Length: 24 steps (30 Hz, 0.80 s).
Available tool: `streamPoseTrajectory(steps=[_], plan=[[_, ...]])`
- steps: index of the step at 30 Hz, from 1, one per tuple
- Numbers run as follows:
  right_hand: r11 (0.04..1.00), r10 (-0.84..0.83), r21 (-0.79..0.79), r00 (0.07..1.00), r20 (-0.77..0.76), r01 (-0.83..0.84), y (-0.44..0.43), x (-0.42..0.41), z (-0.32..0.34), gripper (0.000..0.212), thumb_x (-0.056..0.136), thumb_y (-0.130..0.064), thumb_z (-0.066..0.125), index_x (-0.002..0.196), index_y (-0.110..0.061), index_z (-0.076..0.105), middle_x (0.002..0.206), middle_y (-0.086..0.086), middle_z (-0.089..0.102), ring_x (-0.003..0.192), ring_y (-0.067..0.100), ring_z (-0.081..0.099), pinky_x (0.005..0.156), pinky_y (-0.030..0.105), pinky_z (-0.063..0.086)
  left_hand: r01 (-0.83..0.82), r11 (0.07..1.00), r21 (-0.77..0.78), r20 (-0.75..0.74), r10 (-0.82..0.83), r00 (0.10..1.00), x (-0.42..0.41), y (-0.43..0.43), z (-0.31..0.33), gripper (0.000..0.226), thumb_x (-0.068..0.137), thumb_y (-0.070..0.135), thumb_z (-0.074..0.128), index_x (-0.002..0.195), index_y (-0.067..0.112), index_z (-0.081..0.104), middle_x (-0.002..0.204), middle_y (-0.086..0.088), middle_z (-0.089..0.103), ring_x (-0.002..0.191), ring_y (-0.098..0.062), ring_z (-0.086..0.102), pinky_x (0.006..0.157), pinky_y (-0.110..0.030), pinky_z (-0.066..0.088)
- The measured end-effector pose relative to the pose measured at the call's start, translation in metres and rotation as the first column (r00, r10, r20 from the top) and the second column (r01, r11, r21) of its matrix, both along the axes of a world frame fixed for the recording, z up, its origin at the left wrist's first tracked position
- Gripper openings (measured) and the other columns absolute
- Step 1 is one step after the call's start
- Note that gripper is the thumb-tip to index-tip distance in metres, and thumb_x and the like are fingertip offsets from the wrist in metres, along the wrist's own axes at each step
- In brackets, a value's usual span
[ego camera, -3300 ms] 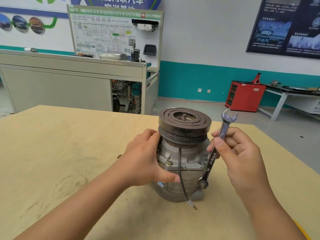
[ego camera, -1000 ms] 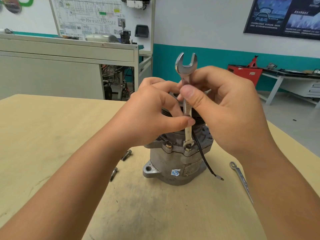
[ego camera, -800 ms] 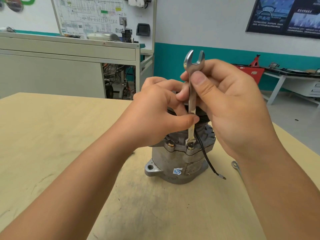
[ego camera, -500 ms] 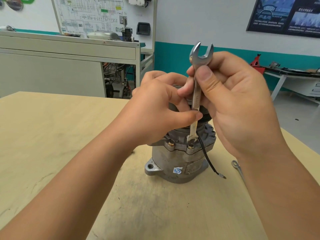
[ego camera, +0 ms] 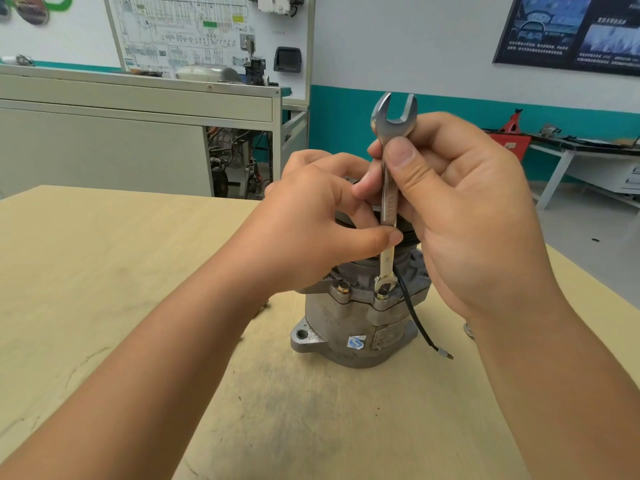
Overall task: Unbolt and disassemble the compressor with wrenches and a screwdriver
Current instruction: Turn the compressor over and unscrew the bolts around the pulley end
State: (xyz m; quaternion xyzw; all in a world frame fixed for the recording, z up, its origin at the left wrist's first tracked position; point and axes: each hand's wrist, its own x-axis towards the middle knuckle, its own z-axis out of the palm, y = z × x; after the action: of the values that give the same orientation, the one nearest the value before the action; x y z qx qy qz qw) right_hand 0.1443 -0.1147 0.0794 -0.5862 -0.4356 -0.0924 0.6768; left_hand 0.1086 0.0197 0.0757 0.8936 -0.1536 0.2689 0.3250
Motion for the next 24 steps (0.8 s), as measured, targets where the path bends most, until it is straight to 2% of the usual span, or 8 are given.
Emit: streamPoseTrajectory(steps=[3, 7, 11, 13, 16, 18, 21, 24], plan=[[1.000, 0.004, 0.014, 1.000, -0.025, -0.004, 0.002, -0.001, -0.001, 0.010, 0.090, -0.017, 0.050, 0.086, -0.017, 0.060, 0.065, -0.006, 0.064, 0.070, 0.013, 0.065, 0.070, 0.028, 0.054, 0.016, 0.999, -0.029, -0.017, -0.017, 1.000, 0.001, 0.001, 0.000, 0.011, 0.064, 0.045, 0.066, 0.056, 0.040, 0.061, 0.080, 0.042, 0.050, 0.116, -0.008, 0.039, 0.100, -0.018, 0.028], [0.996, 0.064, 0.065, 0.988, -0.137, -0.056, 0.006, -0.001, -0.004, 0.015, 0.096, -0.010, 0.047, 0.085, -0.013, 0.056, 0.063, -0.006, 0.060, 0.060, 0.010, 0.060, 0.058, 0.026, 0.053, 0.025, 0.998, -0.055, -0.025, -0.026, 0.999, 0.004, 0.001, -0.003, 0.024, 0.069, 0.038, 0.069, 0.050, 0.039, 0.054, 0.079, 0.036, 0.053, 0.111, -0.011, 0.043, 0.097, -0.021, 0.030], [0.995, 0.090, 0.056, 0.982, -0.164, -0.081, 0.009, 0.000, -0.003, 0.015, 0.097, -0.009, 0.042, 0.086, -0.013, 0.052, 0.063, -0.005, 0.051, 0.053, 0.010, 0.045, 0.053, 0.021, 0.044, 0.019, 0.997, -0.078, -0.033, -0.022, 0.999, 0.007, 0.001, -0.006, 0.031, 0.074, 0.030, 0.072, 0.050, 0.038, 0.055, 0.075, 0.034, 0.053, 0.109, -0.011, 0.047, 0.097, -0.016, 0.027], [0.986, 0.169, 0.048, 0.959, -0.227, -0.162, 0.008, 0.002, 0.001, 0.013, 0.095, -0.017, 0.041, 0.088, -0.013, 0.051, 0.064, -0.004, 0.046, 0.052, 0.010, 0.040, 0.051, 0.021, 0.041, 0.016, 0.995, -0.098, -0.036, -0.020, 0.999, 0.008, 0.001, -0.007, 0.035, 0.074, 0.026, 0.075, 0.049, 0.039, 0.055, 0.075, 0.035, 0.054, 0.108, -0.003, 0.046, 0.094, -0.011, 0.028], [0.955, 0.269, -0.035, 0.913, -0.307, -0.293, 0.007, 0.007, 0.011, 0.039, 0.098, -0.040, 0.031, 0.088, -0.010, 0.055, 0.066, 0.000, 0.039, 0.050, 0.012, 0.035, 0.050, 0.022, 0.040, 0.065, 0.984, -0.168, -0.042, -0.073, 0.996, 0.008, 0.000, -0.008, 0.035, 0.074, 0.019, 0.076, 0.052, 0.038, 0.058, 0.073, 0.041, 0.054, 0.089, 0.020, 0.048, 0.075, 0.005, 0.027], [0.947, 0.283, -0.050, 0.898, -0.336, -0.316, 0.009, 0.009, 0.019, 0.048, 0.098, -0.046, 0.028, 0.077, -0.013, 0.055, 0.067, 0.003, 0.038, 0.048, 0.013, 0.037, 0.048, 0.025, 0.039, 0.066, 0.981, -0.182, -0.059, -0.078, 0.995, 0.009, 0.000, -0.009, 0.034, 0.074, 0.018, 0.076, 0.051, 0.034, 0.057, 0.072, 0.042, 0.053, 0.086, 0.021, 0.047, 0.076, 0.005, 0.026], [0.972, 0.192, -0.071, 0.930, -0.312, -0.224, 0.016, 0.011, 0.026, 0.047, 0.099, -0.032, 0.038, 0.059, -0.016, 0.055, 0.057, 0.003, 0.041, 0.044, 0.014, 0.036, 0.044, 0.024, 0.033, 0.046, 0.988, -0.146, -0.034, -0.052, 0.998, 0.009, 0.001, -0.009, 0.028, 0.074, 0.016, 0.077, 0.051, 0.021, 0.061, 0.069, 0.030, 0.057, 0.085, 0.017, 0.048, 0.077, 0.002, 0.029], [0.981, 0.159, -0.056, 0.938, -0.307, -0.185, 0.026, 0.008, 0.028, 0.040, 0.098, -0.020, 0.032, 0.061, -0.010, 0.047, 0.047, -0.003, 0.027, 0.041, 0.010, 0.018, 0.039, 0.018, 0.018, 0.052, 0.989, -0.141, -0.013, -0.054, 0.998, 0.008, 0.001, -0.009, 0.019, 0.073, 0.011, 0.075, 0.056, 0.008, 0.067, 0.071, 0.017, 0.059, 0.081, 0.009, 0.052, 0.072, 0.000, 0.034]])
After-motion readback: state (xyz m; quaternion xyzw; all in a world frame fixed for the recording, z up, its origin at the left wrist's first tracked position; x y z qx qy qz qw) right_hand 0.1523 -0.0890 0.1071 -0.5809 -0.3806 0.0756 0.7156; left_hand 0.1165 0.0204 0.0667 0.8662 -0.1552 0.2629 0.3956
